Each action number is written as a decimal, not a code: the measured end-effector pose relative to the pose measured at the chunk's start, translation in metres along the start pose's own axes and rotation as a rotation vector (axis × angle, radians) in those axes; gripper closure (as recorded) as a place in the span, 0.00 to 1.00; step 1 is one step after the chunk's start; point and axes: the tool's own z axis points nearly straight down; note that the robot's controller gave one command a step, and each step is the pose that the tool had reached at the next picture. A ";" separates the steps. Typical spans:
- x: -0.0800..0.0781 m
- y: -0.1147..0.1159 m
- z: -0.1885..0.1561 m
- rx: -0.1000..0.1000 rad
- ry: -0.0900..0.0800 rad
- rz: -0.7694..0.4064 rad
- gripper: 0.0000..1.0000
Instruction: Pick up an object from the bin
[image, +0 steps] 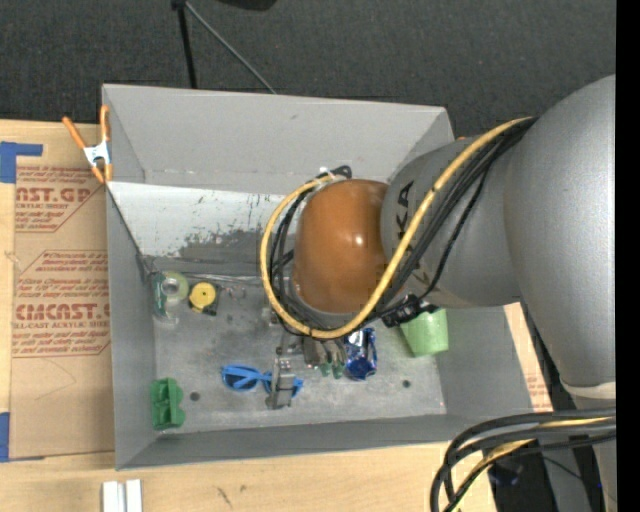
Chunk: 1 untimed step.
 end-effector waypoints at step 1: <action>-0.013 -0.009 0.069 0.001 -0.003 -0.044 0.00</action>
Offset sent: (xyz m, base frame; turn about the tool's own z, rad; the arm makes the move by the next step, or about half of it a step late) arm 0.0138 -0.0088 -0.0652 -0.0431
